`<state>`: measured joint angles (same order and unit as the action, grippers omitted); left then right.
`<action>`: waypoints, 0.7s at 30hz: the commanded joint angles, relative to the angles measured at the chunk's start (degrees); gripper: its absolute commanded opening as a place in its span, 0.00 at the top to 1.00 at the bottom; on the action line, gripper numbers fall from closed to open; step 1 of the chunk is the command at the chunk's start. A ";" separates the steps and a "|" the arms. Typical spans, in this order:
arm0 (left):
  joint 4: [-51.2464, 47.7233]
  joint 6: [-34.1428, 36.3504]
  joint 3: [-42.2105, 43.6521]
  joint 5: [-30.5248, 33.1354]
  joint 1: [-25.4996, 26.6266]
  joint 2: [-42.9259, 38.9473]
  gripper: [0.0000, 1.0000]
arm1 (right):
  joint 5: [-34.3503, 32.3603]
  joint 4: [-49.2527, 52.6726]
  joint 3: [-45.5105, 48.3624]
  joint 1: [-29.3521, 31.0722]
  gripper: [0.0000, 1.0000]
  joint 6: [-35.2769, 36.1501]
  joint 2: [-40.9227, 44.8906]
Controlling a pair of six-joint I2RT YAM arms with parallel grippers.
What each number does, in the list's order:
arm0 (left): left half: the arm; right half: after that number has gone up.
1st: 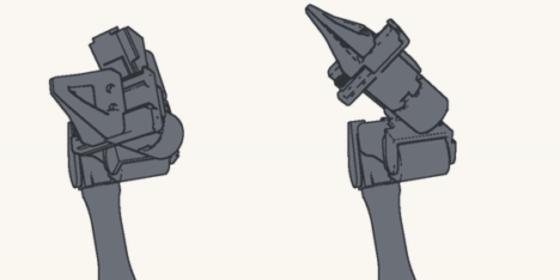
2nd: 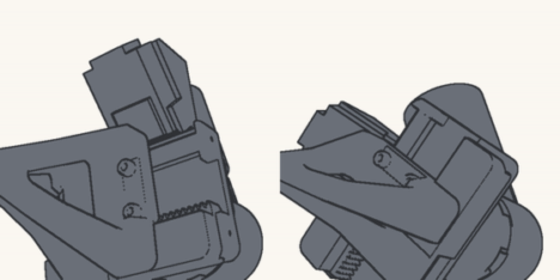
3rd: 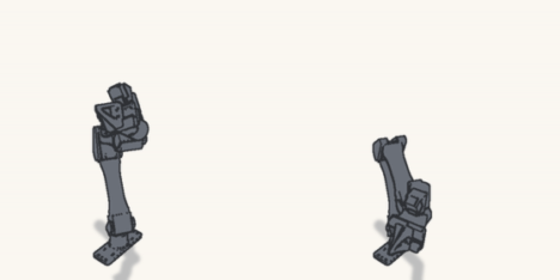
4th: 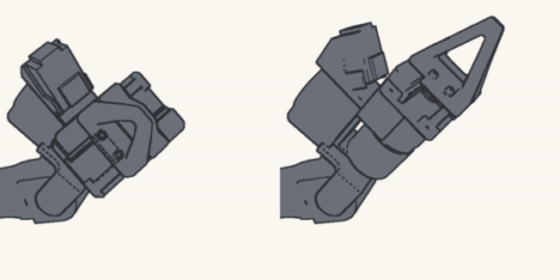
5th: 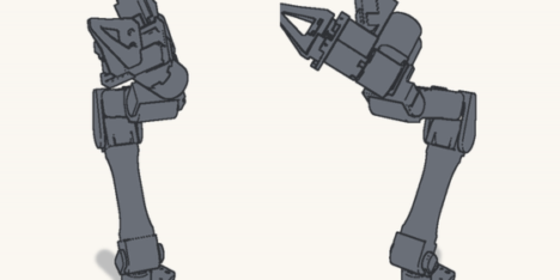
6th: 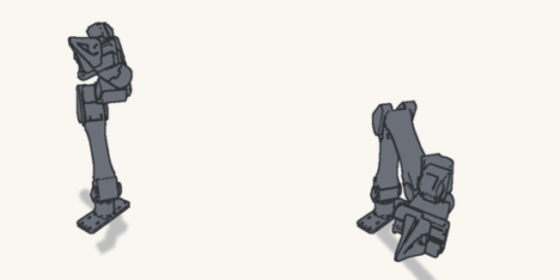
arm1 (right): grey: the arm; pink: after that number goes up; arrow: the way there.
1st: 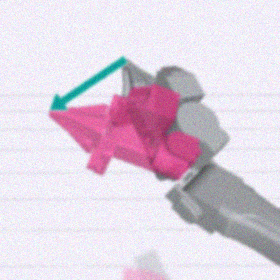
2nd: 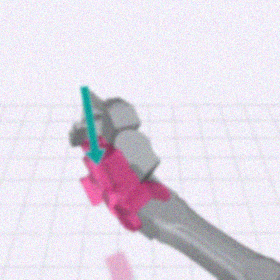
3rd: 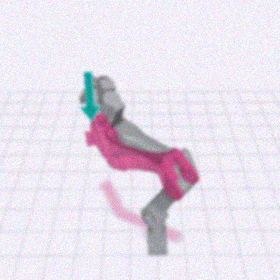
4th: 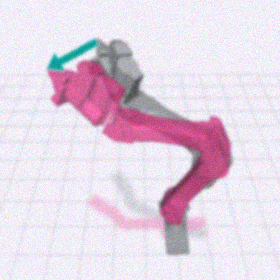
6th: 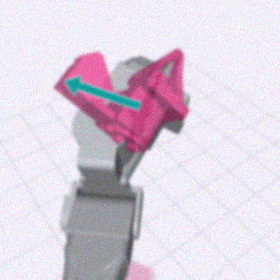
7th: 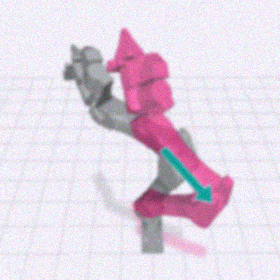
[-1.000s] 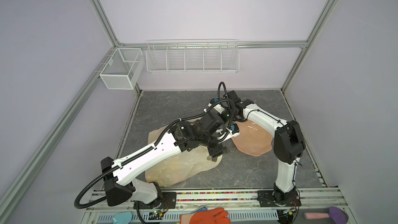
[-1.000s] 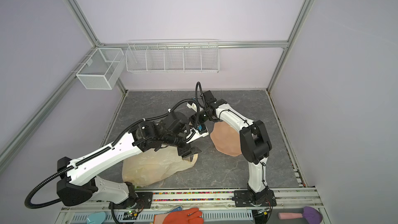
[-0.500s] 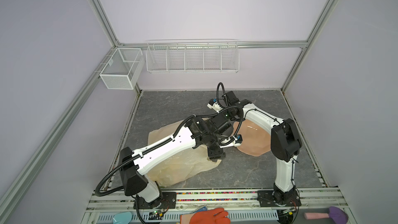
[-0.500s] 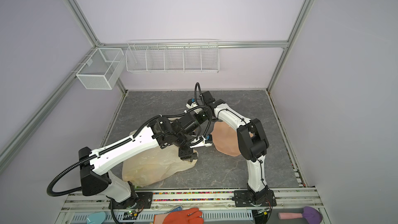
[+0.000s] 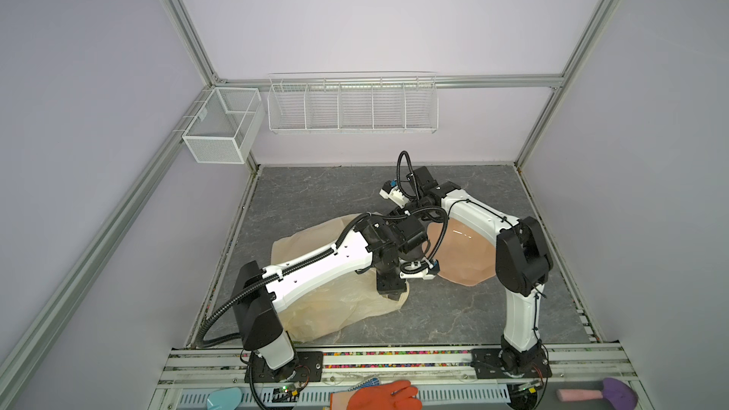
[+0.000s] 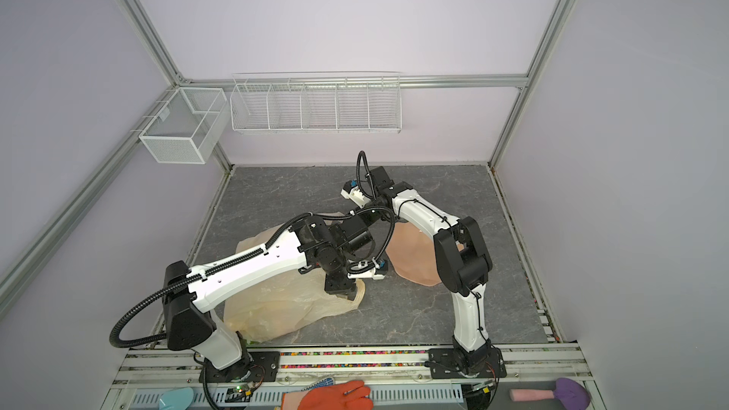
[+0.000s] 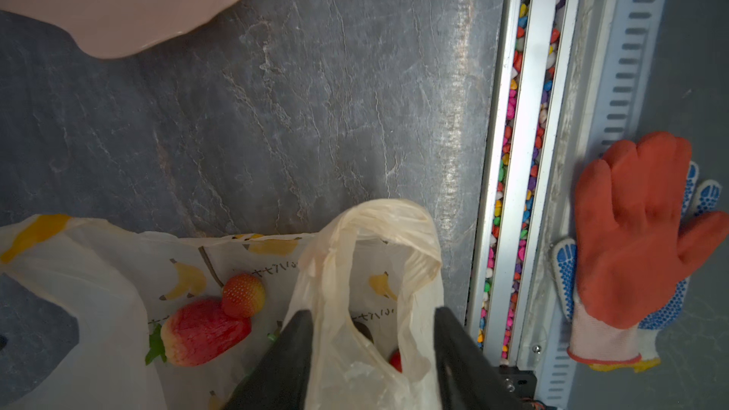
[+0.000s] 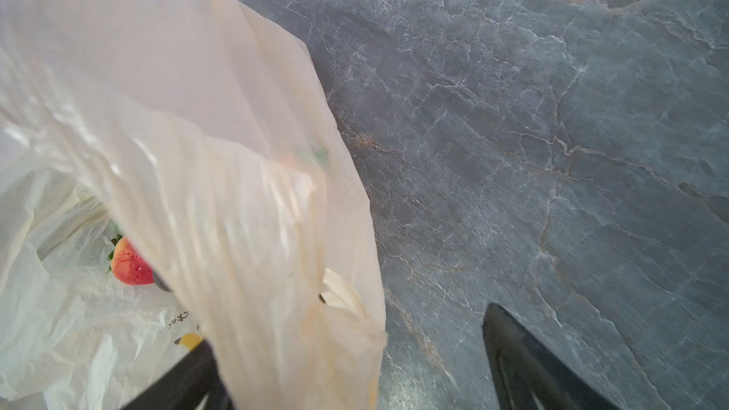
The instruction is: Place the fruits into the plastic bag
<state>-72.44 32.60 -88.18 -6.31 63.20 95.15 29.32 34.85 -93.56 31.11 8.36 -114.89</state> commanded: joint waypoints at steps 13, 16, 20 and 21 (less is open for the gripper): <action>10.07 -0.72 6.36 3.90 1.22 -7.09 0.42 | 3.45 -1.32 -0.64 -0.27 0.05 -0.63 -2.00; 12.93 -0.75 7.14 3.50 1.22 -8.27 0.33 | 3.52 -1.02 -0.78 -0.28 0.05 -0.56 -2.02; 14.70 0.49 7.68 3.73 1.21 -7.61 0.30 | 3.77 -0.80 -0.78 -0.32 0.05 -0.62 -2.01; 14.71 0.85 7.63 4.02 1.18 -7.09 0.30 | 3.78 -0.71 -0.75 -0.28 0.05 -0.57 -2.01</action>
<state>-59.92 31.77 -81.60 -2.39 64.14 87.35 31.35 34.39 -93.60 31.11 7.29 -116.31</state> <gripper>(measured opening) 0.692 0.952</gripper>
